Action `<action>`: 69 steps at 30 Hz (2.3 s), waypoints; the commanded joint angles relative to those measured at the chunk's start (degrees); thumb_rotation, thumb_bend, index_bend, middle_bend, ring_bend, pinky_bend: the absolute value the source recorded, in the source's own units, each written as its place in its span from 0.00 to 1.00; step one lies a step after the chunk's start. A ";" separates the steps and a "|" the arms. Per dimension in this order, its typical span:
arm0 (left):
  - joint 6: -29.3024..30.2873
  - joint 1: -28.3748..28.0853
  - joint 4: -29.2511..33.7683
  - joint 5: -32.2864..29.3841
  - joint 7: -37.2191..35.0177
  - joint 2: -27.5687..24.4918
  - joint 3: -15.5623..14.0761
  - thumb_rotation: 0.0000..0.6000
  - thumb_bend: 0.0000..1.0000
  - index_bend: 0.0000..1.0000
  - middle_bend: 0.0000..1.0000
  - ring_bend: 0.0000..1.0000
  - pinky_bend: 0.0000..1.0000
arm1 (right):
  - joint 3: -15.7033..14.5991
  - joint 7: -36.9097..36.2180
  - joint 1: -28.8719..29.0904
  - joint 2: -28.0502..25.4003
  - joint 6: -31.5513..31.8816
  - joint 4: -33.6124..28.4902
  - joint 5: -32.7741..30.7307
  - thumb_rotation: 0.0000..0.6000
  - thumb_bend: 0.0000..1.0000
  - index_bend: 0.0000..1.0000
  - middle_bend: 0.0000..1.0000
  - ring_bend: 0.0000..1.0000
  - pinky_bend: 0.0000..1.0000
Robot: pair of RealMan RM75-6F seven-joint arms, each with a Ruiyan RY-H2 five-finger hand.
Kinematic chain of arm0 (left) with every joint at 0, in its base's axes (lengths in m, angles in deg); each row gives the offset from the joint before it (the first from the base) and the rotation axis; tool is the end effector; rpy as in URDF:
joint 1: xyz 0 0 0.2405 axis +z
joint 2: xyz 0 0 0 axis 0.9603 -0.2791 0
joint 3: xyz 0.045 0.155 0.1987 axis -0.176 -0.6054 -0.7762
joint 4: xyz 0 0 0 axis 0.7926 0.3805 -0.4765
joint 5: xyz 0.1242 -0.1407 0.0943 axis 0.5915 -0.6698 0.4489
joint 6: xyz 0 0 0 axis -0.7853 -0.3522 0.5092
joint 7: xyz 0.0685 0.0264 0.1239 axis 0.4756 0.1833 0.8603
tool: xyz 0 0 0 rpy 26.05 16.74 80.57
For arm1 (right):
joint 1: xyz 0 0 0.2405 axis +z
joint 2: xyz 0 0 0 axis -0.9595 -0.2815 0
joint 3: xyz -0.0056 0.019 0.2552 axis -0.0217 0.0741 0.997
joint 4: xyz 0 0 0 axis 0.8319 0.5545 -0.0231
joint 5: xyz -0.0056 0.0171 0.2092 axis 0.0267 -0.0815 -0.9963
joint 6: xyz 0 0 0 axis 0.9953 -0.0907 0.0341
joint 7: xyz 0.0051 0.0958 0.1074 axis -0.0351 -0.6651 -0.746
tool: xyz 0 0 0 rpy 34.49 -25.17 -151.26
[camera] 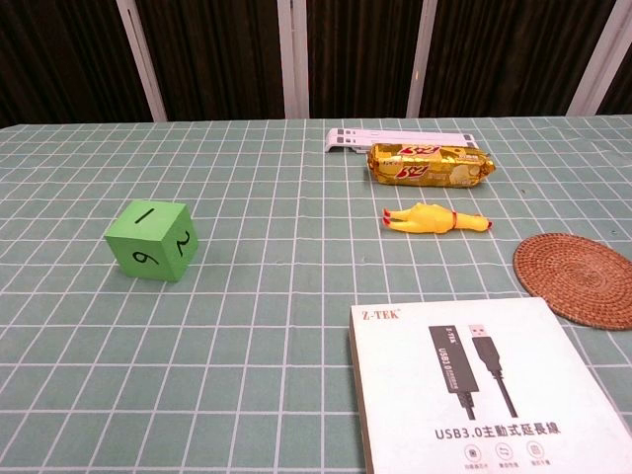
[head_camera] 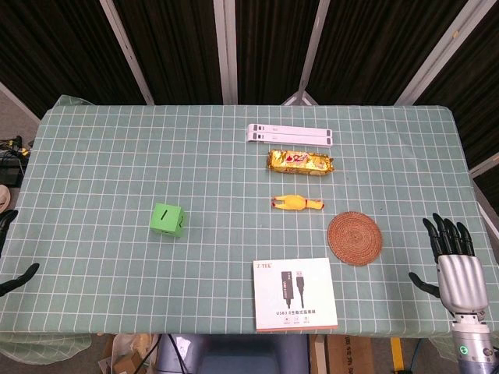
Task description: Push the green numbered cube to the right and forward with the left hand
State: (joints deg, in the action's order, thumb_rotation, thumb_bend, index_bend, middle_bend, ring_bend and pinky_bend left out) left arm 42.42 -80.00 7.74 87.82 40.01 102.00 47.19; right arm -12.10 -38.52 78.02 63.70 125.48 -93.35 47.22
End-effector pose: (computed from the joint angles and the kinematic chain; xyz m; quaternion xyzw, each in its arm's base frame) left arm -0.2943 0.1682 0.1845 -0.5634 -0.3259 -0.4312 0.6249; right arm -0.2943 -0.1858 0.1480 0.5847 -0.3459 0.3979 0.6166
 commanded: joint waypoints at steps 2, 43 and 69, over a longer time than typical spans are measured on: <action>-1.17 0.08 0.27 0.25 0.44 -0.12 0.38 1.00 0.21 0.10 0.10 0.00 0.01 | -0.02 0.17 0.05 0.15 -0.15 0.02 -0.05 1.00 0.07 0.05 0.00 0.00 0.00; -38.44 -14.07 8.04 -20.14 0.35 -6.74 8.91 1.00 0.77 0.16 0.74 0.57 0.69 | -0.30 -2.07 -0.32 -0.75 -0.77 -1.06 -0.35 1.00 0.07 0.05 0.00 0.00 0.00; -50.84 -30.31 12.23 -47.34 17.58 -0.55 7.96 1.00 0.77 0.15 0.76 0.58 0.69 | -0.05 -0.55 0.23 -0.18 -2.32 -0.94 -1.93 1.00 0.07 0.05 0.00 0.00 0.00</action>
State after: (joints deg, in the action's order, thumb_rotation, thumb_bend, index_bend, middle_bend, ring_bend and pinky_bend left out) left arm -8.38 -109.58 19.49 41.24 57.03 100.92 55.38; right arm -12.15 -39.06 78.26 63.52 123.15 -94.28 45.29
